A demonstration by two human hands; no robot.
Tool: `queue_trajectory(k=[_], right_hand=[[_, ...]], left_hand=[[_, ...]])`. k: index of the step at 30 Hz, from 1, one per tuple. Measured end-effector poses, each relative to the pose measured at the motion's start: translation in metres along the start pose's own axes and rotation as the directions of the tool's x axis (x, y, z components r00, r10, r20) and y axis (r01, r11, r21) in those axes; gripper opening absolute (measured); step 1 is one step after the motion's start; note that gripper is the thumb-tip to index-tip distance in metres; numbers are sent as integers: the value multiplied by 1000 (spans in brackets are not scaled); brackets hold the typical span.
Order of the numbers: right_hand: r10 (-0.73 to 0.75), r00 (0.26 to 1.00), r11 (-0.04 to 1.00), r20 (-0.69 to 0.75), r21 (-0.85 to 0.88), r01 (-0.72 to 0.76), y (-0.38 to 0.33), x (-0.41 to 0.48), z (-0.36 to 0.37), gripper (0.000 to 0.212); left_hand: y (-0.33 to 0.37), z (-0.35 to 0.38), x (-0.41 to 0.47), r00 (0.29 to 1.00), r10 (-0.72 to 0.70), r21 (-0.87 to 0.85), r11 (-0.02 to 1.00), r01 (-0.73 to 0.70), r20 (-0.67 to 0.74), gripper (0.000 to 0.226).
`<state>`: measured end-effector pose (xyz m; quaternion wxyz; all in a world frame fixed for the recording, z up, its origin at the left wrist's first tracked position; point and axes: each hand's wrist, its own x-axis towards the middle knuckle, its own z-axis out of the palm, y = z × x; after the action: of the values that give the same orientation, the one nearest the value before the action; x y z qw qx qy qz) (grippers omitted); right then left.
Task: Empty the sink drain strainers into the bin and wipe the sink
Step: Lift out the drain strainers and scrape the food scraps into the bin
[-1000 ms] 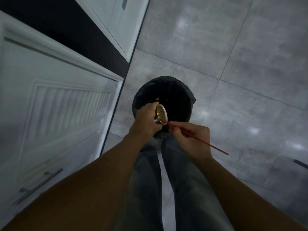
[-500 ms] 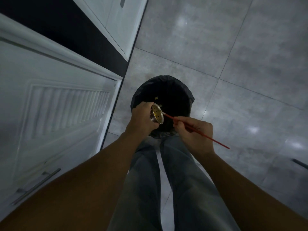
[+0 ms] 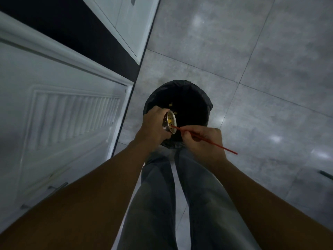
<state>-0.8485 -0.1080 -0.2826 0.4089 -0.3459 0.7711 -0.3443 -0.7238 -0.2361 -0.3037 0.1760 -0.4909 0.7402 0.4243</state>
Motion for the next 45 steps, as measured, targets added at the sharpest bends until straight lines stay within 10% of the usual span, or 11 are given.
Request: queue_trajectory(k=[23, 45], right_hand=[[50, 992, 999, -113, 23, -48, 13, 0, -6, 17], [105, 993, 952, 61, 283, -118, 12, 3, -2, 23]], left_hand=[[-3, -6, 5, 1000, -18, 126, 992, 18, 1, 81], [9, -6, 0, 993, 79, 151, 984, -92, 85, 84]])
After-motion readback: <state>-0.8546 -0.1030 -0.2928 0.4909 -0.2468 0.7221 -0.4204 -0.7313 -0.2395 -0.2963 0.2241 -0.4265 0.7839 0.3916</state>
